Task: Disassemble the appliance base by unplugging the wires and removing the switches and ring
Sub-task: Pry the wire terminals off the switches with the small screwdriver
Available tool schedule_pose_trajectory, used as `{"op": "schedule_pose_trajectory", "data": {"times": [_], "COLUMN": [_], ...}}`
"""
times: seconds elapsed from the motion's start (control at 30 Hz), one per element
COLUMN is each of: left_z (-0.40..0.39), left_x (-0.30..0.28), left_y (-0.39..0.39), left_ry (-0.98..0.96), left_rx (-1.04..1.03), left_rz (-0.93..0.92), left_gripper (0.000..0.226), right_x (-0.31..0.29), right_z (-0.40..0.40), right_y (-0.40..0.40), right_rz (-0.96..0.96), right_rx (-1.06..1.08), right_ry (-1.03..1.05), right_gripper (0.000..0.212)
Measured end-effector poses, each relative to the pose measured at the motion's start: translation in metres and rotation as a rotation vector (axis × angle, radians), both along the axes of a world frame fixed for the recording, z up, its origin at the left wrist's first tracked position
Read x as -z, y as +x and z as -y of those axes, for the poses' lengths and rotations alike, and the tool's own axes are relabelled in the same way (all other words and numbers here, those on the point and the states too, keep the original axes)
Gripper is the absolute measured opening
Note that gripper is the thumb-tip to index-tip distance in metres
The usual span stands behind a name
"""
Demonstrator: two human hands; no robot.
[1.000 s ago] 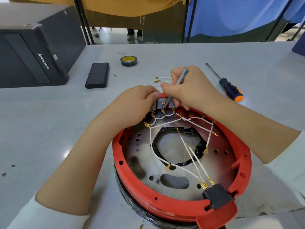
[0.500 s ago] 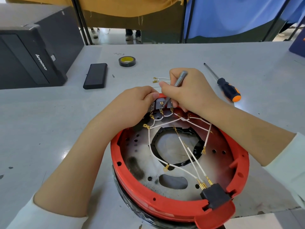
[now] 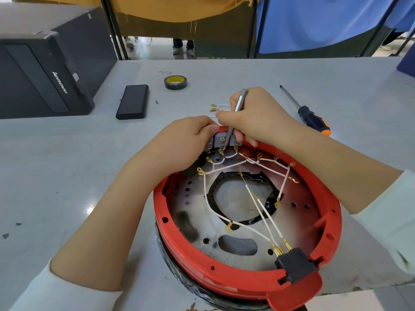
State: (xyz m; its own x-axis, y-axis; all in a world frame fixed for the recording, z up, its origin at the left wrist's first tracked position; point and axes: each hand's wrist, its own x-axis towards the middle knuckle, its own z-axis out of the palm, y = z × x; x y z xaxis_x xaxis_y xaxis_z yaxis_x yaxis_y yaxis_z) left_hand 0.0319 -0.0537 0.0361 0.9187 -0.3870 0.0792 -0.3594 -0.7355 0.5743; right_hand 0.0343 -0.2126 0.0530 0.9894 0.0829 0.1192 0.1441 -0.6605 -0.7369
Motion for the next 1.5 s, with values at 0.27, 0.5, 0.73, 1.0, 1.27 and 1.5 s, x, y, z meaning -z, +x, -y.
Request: {"op": "schedule_pose_trajectory", "data": {"times": [0.27, 0.5, 0.73, 1.0, 1.27, 1.5], "left_z": [-0.001, -0.002, -0.008, -0.012, -0.009, -0.011], "left_x": [0.001, 0.0, -0.002, -0.005, -0.002, 0.0], "left_y": [0.0, -0.002, -0.005, -0.003, -0.005, -0.004], "left_ry": [-0.011, -0.012, 0.004, -0.031, -0.03, -0.063], "left_rx": [0.004, 0.012, -0.021, 0.015, 0.089, 0.078], "left_rz": [0.006, -0.023, -0.099, -0.115, -0.087, -0.083], "left_gripper": [0.029, 0.03, 0.027, 0.024, 0.032, 0.03], "right_x": [0.004, -0.013, 0.007, 0.009, -0.008, 0.011], "right_z": [0.006, 0.012, 0.021, 0.016, 0.02, 0.017], "right_y": [-0.003, -0.013, -0.026, -0.019, -0.025, -0.03], "right_rz": [0.13, 0.06, 0.101, 0.091, 0.077, 0.184], "right_rx": [0.044, -0.074, -0.007, -0.085, -0.06, 0.075], "right_ry": [0.189, 0.086, 0.34, 0.324, 0.271, 0.195], "right_gripper": [0.032, 0.057, 0.038, 0.034, 0.036, 0.034]}}
